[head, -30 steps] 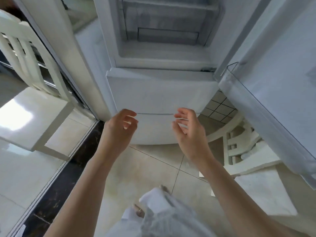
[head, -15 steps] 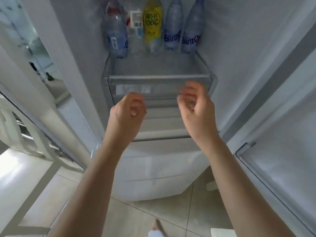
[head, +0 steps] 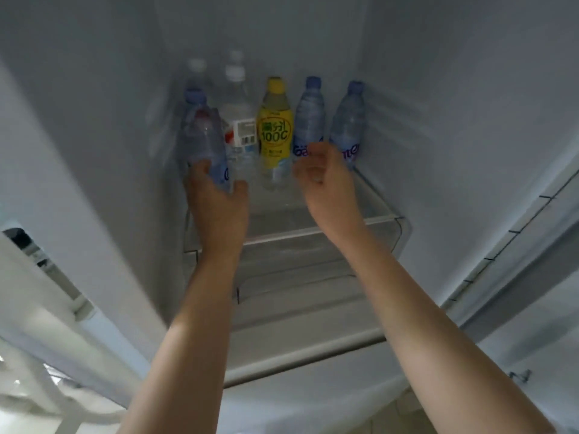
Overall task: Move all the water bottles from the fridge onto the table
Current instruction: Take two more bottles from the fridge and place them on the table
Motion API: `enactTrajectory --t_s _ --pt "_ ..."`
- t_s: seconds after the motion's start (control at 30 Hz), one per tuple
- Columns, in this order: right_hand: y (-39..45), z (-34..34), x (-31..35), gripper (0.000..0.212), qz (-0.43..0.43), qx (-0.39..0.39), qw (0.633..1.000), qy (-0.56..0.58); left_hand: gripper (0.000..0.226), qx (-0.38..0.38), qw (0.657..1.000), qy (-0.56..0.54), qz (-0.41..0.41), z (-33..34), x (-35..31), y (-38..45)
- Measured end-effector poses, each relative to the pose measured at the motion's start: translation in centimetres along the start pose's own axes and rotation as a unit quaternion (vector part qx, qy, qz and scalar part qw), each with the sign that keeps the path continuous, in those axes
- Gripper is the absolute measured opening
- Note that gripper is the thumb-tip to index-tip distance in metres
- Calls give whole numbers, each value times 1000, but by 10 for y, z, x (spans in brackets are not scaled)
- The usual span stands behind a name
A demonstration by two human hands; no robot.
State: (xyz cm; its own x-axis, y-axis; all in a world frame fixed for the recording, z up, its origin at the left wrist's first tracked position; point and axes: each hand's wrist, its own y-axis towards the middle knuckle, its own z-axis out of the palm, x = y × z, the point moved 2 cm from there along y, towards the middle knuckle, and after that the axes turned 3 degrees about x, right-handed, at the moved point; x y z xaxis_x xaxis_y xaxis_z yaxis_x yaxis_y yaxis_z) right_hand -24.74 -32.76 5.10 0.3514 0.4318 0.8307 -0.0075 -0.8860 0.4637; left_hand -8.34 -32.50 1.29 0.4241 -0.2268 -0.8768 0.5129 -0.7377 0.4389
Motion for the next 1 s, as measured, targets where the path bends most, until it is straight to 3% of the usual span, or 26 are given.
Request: enactTrajectory --t_s 0.13,0.27,0.4,0.63,0.77,0.9,1.0 --pt "34 20 -17 20 40 -9 999 0 66 -60 997 -6 -58 18 12 26" --pt "60 34 -31 32 56 7 997 45 72 -103 990 35 -91 30 26 42" --pt "83 47 -45 36 78 44 995 48 82 -106 992 29 -63 40 38 55" --pt "110 55 -61 64 120 88 988 35 87 -117 993 27 -10 44 53 73" --pt "119 68 -70 60 118 84 989 23 77 -109 993 21 -26 41 58 75" --pt "123 79 -80 57 101 79 992 20 62 -148 987 63 -14 40 56 66" --pt "122 79 -84 51 98 75 992 15 67 -148 986 77 -31 41 49 50"
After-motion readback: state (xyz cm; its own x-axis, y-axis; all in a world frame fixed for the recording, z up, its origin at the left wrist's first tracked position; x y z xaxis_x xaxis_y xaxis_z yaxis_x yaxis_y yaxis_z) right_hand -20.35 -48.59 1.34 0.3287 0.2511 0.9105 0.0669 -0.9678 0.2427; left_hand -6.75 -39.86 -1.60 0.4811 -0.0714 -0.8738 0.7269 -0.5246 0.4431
